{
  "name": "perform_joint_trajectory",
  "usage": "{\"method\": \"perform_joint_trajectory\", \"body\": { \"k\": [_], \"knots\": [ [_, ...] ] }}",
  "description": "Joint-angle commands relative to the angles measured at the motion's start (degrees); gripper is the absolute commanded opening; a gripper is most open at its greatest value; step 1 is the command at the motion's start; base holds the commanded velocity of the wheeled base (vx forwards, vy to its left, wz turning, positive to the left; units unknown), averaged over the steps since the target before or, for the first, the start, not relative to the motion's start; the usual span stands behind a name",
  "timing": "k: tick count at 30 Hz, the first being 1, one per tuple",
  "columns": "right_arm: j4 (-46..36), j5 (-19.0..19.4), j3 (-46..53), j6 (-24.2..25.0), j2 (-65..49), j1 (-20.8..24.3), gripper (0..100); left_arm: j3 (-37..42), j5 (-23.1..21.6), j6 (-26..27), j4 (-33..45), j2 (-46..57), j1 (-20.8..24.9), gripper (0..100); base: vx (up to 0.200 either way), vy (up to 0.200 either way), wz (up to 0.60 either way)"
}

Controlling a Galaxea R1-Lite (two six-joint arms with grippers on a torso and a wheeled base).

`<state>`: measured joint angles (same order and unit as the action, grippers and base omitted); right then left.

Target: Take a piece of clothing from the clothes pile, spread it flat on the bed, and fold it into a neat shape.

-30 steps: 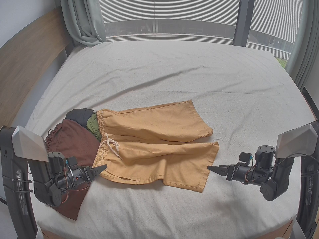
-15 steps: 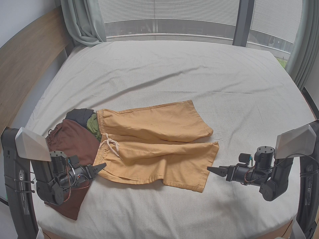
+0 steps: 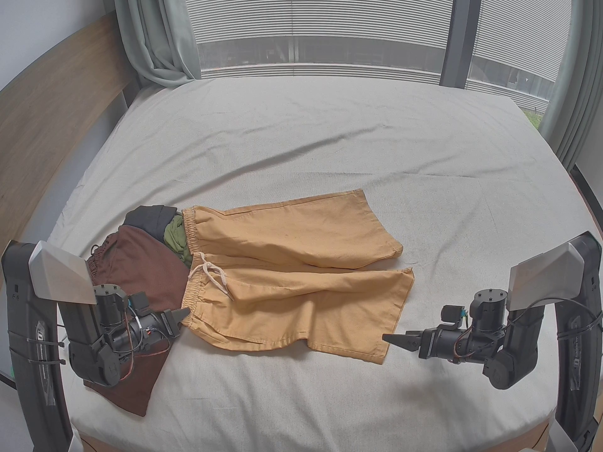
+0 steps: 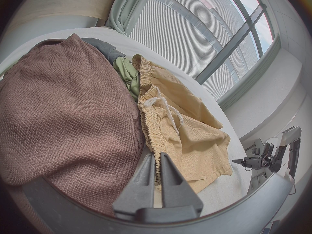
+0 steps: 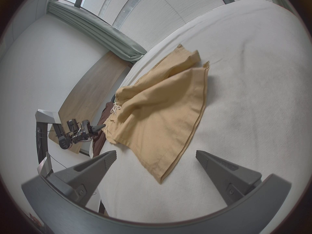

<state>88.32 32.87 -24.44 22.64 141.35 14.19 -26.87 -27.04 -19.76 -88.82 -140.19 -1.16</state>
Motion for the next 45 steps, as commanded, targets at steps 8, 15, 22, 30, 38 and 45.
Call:
{"method": "perform_joint_trajectory", "body": {
  "k": [8,15,22,30,38,45],
  "knots": [
    [0.1,-1.8,-0.3,0.0,3.0,1.9,100,0.3,-0.5,0.5,0.0,-0.1,-0.6,0,0.0,0.0,0.0],
    [0.1,-1.8,-0.3,0.0,3.0,1.9,100,2.6,-0.6,0.2,0.0,0.4,-0.3,100,0.0,0.0,0.0],
    [0.1,-1.8,-0.2,-0.1,3.1,1.9,100,3.0,-0.6,0.2,0.0,0.3,-0.1,100,0.0,0.0,0.0],
    [0.1,-1.8,-0.3,-0.1,3.8,1.9,100,3.0,-0.6,0.2,0.1,0.0,0.0,0,0.0,0.0,0.0],
    [0.1,-1.8,-0.2,-0.1,4.0,3.0,100,2.3,-0.6,0.4,0.0,0.0,-0.2,0,0.0,0.0,0.0],
    [0.1,-2.8,-0.6,-0.1,5.7,4.3,100,1.7,-0.6,0.4,0.0,0.1,-0.4,0,0.0,0.0,0.0]
  ]
}}
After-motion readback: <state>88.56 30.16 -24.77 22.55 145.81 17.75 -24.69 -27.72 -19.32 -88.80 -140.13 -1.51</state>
